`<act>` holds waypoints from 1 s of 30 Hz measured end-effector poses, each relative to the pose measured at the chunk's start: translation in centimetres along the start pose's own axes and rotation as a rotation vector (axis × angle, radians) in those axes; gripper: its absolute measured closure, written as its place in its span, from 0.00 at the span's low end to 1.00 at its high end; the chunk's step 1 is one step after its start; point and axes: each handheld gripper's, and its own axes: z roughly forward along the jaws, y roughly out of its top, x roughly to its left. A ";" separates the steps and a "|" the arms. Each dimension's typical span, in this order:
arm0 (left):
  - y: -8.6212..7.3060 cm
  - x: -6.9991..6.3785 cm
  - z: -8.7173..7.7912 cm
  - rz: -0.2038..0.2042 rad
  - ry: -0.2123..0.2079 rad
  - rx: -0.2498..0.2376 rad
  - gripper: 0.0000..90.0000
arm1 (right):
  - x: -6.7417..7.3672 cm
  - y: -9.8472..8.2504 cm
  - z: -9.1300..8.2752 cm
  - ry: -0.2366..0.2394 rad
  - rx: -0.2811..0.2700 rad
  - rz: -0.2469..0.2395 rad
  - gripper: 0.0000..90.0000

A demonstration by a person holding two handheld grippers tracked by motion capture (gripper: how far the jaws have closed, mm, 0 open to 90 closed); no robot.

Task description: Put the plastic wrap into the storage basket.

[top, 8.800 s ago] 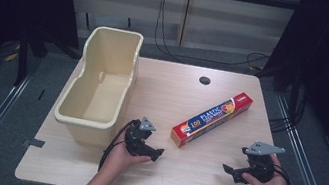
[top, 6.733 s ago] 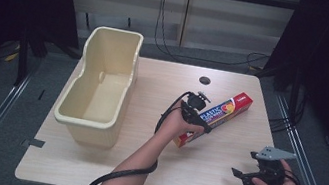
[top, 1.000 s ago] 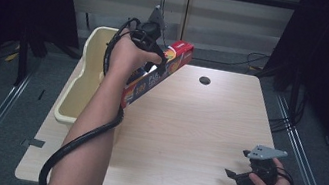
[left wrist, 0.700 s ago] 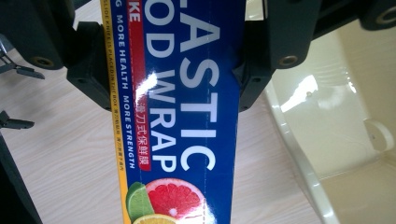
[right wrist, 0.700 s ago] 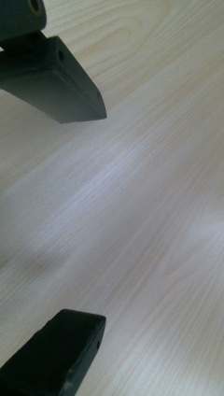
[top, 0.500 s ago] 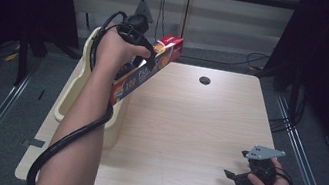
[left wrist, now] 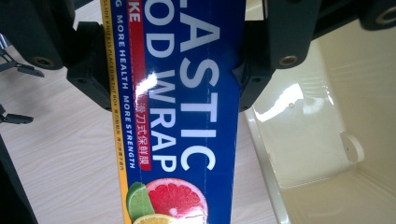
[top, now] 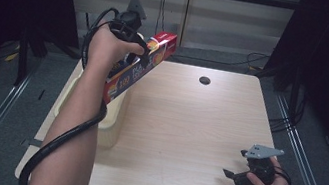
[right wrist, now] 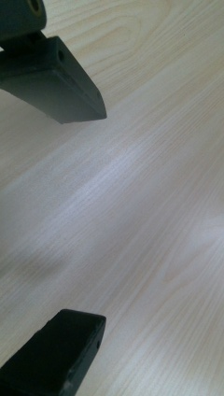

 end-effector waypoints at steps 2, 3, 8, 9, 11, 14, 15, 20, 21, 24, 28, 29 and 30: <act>-0.1 0.2 -0.2 0.000 -0.003 0.003 0.45 | 0.1 0.2 0.1 -0.001 0.001 -0.007 0.03; -0.2 0.2 -0.3 -0.004 -0.001 0.000 0.45 | 0.1 0.2 0.1 0.000 -0.001 -0.011 0.03; -0.5 0.7 -0.8 -0.008 0.004 -0.009 0.45 | 0.2 0.5 0.5 0.003 0.008 -0.023 0.03; -0.6 0.7 -0.8 -0.022 0.004 -0.008 0.45 | 0.2 0.6 0.5 0.006 0.010 -0.024 0.03; -0.8 1.0 -1.0 -0.023 0.014 -0.009 0.45 | 0.3 0.7 0.6 0.010 0.005 -0.026 0.03; -1.1 1.4 -1.3 -0.031 0.016 -0.009 0.45 | 0.3 0.9 0.8 0.011 0.008 -0.029 0.03; -1.2 1.5 -1.3 -0.040 0.014 -0.013 0.45 | 0.3 1.0 0.9 0.013 0.011 -0.032 0.03; -1.6 2.0 -1.8 -0.054 0.025 -0.015 0.45 | 0.4 1.3 1.2 0.019 0.016 -0.041 0.03; -1.7 2.0 -1.8 -0.062 0.022 -0.019 0.45 | 0.4 1.3 1.3 0.025 0.016 -0.043 0.03; -2.1 2.4 -2.0 -0.066 0.028 -0.017 0.45 | 0.4 1.4 1.5 0.030 0.018 -0.045 0.03; -2.4 2.7 -2.3 -0.072 0.037 -0.017 0.45 | 0.5 1.6 1.7 0.037 0.016 -0.048 0.03; -2.5 2.9 -2.4 -0.068 0.037 -0.015 0.45 | 0.5 1.7 1.8 0.048 0.017 -0.049 0.03; -2.6 3.0 -2.5 -0.073 0.035 -0.020 0.45 | 0.6 1.7 1.9 0.041 0.014 -0.053 0.03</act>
